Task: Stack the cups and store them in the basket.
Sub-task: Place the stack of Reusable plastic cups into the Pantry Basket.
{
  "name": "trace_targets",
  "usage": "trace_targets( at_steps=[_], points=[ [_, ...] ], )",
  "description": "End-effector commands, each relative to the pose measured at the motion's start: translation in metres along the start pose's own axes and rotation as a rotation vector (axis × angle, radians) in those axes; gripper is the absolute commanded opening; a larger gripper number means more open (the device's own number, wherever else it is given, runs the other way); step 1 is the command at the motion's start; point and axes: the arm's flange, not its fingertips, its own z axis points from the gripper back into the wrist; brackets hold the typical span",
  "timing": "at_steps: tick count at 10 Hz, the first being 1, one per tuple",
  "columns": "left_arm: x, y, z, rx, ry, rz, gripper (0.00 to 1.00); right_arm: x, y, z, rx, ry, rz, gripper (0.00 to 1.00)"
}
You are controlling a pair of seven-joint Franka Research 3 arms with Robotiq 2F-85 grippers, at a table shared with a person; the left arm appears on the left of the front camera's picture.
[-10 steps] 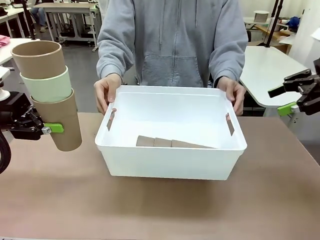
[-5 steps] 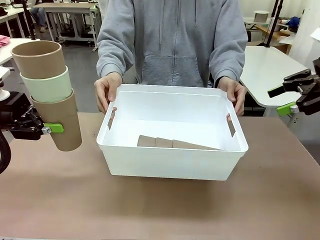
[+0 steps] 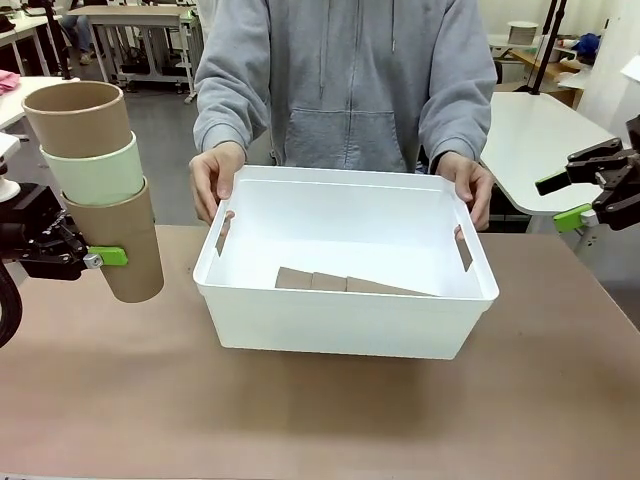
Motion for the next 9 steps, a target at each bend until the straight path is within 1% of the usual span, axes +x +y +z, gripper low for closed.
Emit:
trace_targets(
  at_steps=[1, 9],
  points=[
    [0.0056, -0.0011, -0.0002, -0.002, -0.006, 0.007, 0.86, 0.0001, 0.0020, -0.0018, -0.003, -0.014, -0.022, 1.00],
    [0.0056, -0.0011, -0.0002, -0.002, -0.006, 0.007, 0.86, 0.0001, 0.0020, -0.0018, -0.003, -0.014, -0.022, 1.00]
  ],
)
